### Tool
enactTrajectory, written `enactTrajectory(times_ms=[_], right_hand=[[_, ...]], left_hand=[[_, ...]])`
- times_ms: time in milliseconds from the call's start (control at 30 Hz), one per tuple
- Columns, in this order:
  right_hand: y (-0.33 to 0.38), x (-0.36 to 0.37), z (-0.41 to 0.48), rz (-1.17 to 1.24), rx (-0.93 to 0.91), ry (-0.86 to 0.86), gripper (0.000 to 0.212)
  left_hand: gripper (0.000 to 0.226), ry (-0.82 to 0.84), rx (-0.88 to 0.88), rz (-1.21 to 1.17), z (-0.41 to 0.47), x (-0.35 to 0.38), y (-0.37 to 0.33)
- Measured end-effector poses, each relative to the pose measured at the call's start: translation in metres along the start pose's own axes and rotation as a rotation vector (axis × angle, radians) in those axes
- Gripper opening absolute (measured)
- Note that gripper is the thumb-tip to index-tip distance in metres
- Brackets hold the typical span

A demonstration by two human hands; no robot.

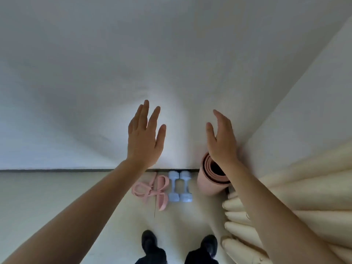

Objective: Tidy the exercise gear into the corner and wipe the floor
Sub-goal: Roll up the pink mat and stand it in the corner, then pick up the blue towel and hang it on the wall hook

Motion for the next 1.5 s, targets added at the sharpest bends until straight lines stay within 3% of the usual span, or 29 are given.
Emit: enactTrajectory(times_ms=[200,367,667,1000,1300,1500], right_hand=[[0.213,0.061,-0.031,0.012,-0.478,0.079,0.053],[0.392,0.129,-0.134,0.167,-0.88,0.017,0.056],[0.629,0.309,-0.403,0.21,-1.252,0.238,0.064],[0.759,0.501,-0.568,0.357,-1.428,0.461,0.068],[0.928,0.709,-0.601,0.397,-1.39,0.522,0.07],[1.03,0.815,-0.638,0.364,-1.396,0.603,0.071]], left_hand=[[0.06,-0.288,-0.089,0.316,-0.004,-0.218,0.103],[0.06,-0.501,-0.228,0.516,-0.082,-0.415,0.211],[0.059,-0.527,-0.559,0.904,-0.304,-0.677,0.394],[0.063,-0.444,-0.797,1.013,-0.409,-0.761,0.582],[0.065,-0.301,-0.819,1.146,-0.362,-0.856,0.801],[0.064,-0.319,-0.856,1.158,-0.359,-0.912,0.911]])
Point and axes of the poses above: each hand's wrist, its own z-axis towards the middle knuckle, its own x-axis out of the palm, y = z × x, the point moved 6 cm from there along z, towards the middle knuckle, and after that the axes turned 13 degrees about -y, right-handed, at the moved point
